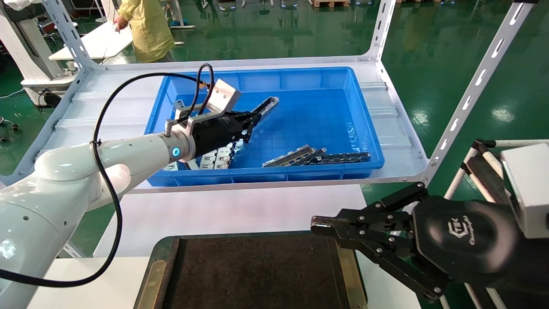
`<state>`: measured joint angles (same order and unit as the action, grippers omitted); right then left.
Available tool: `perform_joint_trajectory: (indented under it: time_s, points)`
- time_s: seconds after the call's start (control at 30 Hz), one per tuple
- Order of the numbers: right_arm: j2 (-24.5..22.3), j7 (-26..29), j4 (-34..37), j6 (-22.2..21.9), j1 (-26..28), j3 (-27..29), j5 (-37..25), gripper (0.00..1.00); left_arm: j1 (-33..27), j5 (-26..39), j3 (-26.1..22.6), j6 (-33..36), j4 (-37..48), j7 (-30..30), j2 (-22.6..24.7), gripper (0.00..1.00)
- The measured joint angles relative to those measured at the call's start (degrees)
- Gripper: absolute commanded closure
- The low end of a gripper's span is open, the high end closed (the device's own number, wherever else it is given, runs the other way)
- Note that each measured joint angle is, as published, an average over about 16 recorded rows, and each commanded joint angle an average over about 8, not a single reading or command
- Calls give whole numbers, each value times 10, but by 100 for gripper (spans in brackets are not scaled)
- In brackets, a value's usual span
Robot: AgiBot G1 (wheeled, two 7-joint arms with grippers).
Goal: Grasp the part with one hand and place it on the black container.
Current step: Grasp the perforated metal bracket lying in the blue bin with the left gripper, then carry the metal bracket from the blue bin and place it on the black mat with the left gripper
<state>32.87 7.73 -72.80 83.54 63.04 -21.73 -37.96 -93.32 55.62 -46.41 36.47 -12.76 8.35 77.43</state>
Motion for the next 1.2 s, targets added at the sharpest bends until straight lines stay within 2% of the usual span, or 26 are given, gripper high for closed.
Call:
perform_joint_trajectory:
  time_s: [0.13,0.23,0.63,0.77,1.0,1.2]
  points:
    - [0,0,0,0,0,0,0,100,-9,-14,5,20,-5,13,-7,100]
    - [0,0,0,0,0,0,0,100,-15,-28,11,62,-15,25,-19,100]
    - [0,0,0,0,0,0,0,100,-13,-82,33,311,-60,54,-92,100]
    - [0,0,0,0,0,0,0,100,3,-91,33,369,-84,47,-116,100]
    - [0,0,0,0,0,0,0,100,63,-108,31,415,-171,11,-158,100]
    - [0,0,0,0,0,0,0,100,154,-128,28,401,-289,-34,-196,100]
